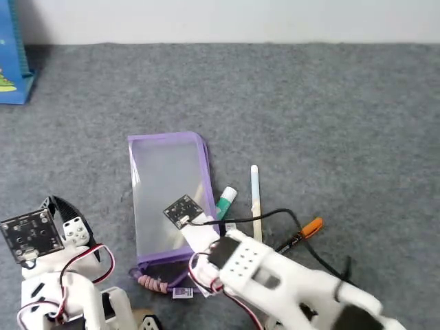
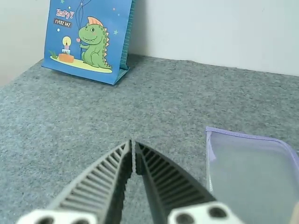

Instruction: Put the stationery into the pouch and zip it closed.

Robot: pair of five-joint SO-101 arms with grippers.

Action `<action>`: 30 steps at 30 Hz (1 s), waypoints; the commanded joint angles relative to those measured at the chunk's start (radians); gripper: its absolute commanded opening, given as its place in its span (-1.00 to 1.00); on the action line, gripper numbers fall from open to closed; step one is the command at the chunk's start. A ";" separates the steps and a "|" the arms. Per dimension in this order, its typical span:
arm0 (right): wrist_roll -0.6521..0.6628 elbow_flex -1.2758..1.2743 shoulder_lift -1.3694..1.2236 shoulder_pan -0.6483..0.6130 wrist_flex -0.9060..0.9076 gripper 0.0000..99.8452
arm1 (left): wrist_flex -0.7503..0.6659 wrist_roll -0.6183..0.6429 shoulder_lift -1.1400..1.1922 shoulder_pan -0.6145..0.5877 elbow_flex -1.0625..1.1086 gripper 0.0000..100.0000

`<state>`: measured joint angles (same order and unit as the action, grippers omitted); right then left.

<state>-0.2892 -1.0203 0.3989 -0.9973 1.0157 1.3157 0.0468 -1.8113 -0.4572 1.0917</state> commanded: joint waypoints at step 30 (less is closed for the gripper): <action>0.161 0.069 0.694 0.377 0.079 -0.99 | 0.074 -0.163 -0.006 0.308 0.156 -0.63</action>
<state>-0.1158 -0.9881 1.0311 -0.6398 1.1017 1.4016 -0.1097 -1.8113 -0.1795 1.2559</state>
